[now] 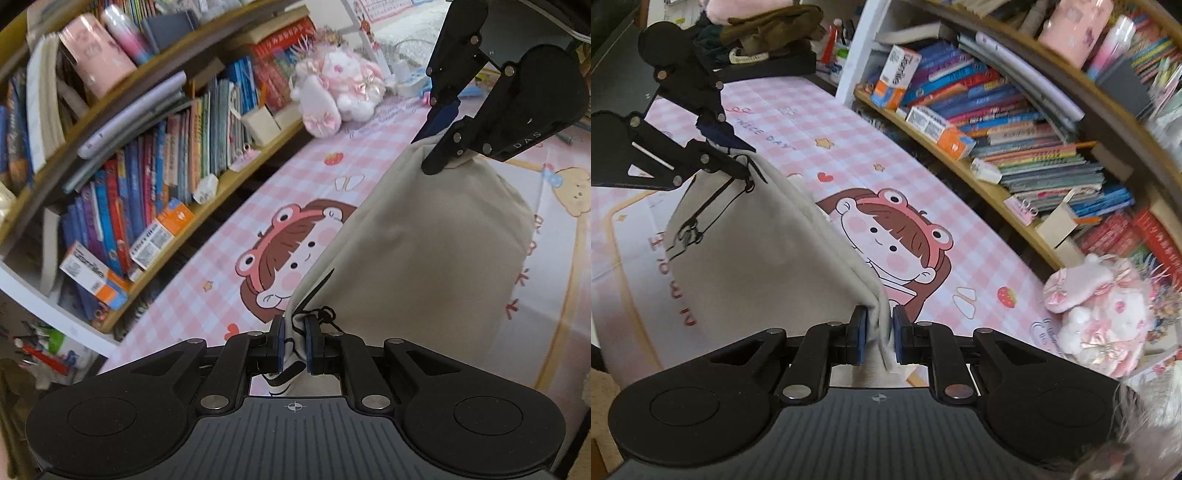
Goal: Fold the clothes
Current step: 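Lift the strip end with both grippers and fold it over toward the other end, then lay the folded end down and open both grippers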
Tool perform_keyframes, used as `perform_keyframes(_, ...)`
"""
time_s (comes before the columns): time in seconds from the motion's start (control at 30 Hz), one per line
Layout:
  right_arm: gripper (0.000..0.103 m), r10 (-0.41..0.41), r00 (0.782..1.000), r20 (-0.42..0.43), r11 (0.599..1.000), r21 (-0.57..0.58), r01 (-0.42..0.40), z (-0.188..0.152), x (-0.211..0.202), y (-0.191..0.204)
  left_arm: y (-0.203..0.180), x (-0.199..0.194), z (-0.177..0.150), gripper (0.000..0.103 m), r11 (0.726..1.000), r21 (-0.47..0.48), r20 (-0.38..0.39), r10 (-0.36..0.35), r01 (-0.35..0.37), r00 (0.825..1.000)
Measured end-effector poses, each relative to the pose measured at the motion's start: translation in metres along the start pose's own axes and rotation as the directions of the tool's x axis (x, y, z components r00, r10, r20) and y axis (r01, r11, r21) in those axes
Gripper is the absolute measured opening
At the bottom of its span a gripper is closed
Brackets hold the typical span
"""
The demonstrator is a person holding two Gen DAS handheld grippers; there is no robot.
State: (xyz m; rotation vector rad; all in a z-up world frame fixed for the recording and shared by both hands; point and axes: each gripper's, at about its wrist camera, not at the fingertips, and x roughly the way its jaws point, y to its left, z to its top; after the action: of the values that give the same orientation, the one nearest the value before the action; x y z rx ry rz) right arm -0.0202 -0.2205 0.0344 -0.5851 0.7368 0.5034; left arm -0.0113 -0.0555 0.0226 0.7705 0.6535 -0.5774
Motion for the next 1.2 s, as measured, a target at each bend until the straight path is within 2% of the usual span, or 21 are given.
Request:
perform_keyframes(0.13,0.014,0.019,0.999,-0.031,1.0,0.011,-0.019,0.005,0.027,-0.01,0.015,0.025,-0.003,0.016,0.999,-0.022,-0.024,-0.026,0.026,0.999)
perform_keyframes(0.23,0.014,0.034,0.998,-0.055,0.999,0.019,-0.033,0.008,0.048,-0.017,0.023,0.043,-0.003,0.018,0.998,-0.051,-0.036,-0.031,0.029,0.999)
perform_keyframes(0.33,0.015,0.045,0.996,-0.075,0.998,0.038,-0.042,0.006,0.068,-0.023,0.03,0.061,-0.008,0.024,0.998,-0.068,-0.071,-0.023,0.018,0.997)
perform_keyframes(0.37,0.016,0.044,0.996,-0.079,0.998,0.047,-0.04,0.004,0.075,-0.024,0.033,0.067,-0.011,0.027,0.997,-0.073,-0.087,-0.018,0.011,0.996)
perform_keyframes(0.43,0.026,0.04,0.995,-0.091,0.997,0.064,-0.034,0.0,0.087,-0.028,0.04,0.074,-0.017,0.051,0.996,-0.094,-0.099,-0.005,-0.004,0.995)
perform_keyframes(0.5,0.033,0.042,0.994,-0.103,0.995,0.089,-0.032,-0.006,0.099,-0.033,0.049,0.075,-0.024,0.063,0.991,-0.131,-0.092,0.013,-0.025,0.996)
perform_keyframes(0.6,0.043,0.051,0.995,-0.081,0.979,0.201,-0.033,-0.019,0.1,-0.05,0.064,0.063,-0.035,0.065,0.97,-0.242,-0.061,0.012,-0.027,0.998)
perform_keyframes(0.67,0.043,0.005,0.998,-0.062,0.953,0.301,0.014,-0.027,0.091,-0.062,0.074,0.052,-0.045,0.064,0.933,-0.36,-0.037,0.01,-0.023,0.999)
perform_keyframes(0.7,0.043,-0.02,0.998,-0.057,0.934,0.355,0.039,-0.032,0.085,-0.066,0.079,0.047,-0.052,0.064,0.901,-0.433,-0.019,-0.005,-0.004,1.0)
perform_keyframes(0.73,0.043,-0.042,0.998,-0.053,0.91,0.41,0.06,-0.037,0.079,-0.071,0.085,0.043,-0.062,0.063,0.846,-0.531,0.015,-0.043,0.045,0.999)
perform_keyframes(0.8,0.043,-0.026,0.999,-0.031,0.854,0.518,0.038,-0.048,0.069,-0.077,0.092,0.039,-0.081,0.063,0.711,-0.686,0.093,-0.125,0.155,0.988)
perform_keyframes(0.87,0.043,0.011,1.0,0.001,0.799,0.601,-0.009,-0.057,0.062,-0.078,0.092,0.043,-0.094,0.062,0.614,-0.759,0.139,-0.17,0.215,0.976)
perform_keyframes(0.9,0.042,0.028,0.999,0.018,0.768,0.64,-0.033,-0.062,0.059,-0.078,0.092,0.046,-0.1,0.058,0.572,-0.785,0.156,-0.186,0.236,0.97)
perform_keyframes(0.97,0.042,0.057,0.997,0.051,0.702,0.708,-0.076,-0.071,0.053,-0.079,0.088,0.057,-0.101,0.051,0.557,-0.797,0.147,-0.197,0.234,0.969)
perform_keyframes(1.0,0.042,0.056,0.998,0.04,0.687,0.723,-0.068,-0.072,0.056,-0.078,0.087,0.062,-0.101,0.033,0.549,-0.802,0.144,-0.204,0.235,0.968)
perform_keyframes(1.03,0.041,0.056,0.998,0.031,0.671,0.739,-0.06,-0.074,0.059,-0.077,0.088,0.064,-0.099,0.006,0.534,-0.81,0.152,-0.209,0.243,0.966)
perform_keyframes(1.07,0.033,0.059,0.998,0.032,0.647,0.76,-0.062,-0.076,0.062,-0.078,0.088,0.06,-0.097,0.003,0.522,-0.812,0.181,-0.201,0.261,0.963)
perform_keyframes(1.1,0.02,0.069,0.997,0.038,0.618,0.783,-0.073,-0.078,0.064,-0.079,0.089,0.056,-0.095,0.003,0.51,-0.81,0.219,-0.193,0.289,0.956)
perform_keyframes(1.17,0.018,0.071,0.997,0.029,0.592,0.803,-0.066,-0.08,0.069,-0.078,0.09,0.045,-0.094,0.003,0.486,-0.782,0.346,-0.185,0.391,0.92)
perform_keyframes(1.2,0.017,0.072,0.997,0.024,0.579,0.813,-0.062,-0.082,0.071,-0.078,0.093,0.046,-0.095,0.003,0.475,-0.783,0.356,-0.187,0.401,0.916)
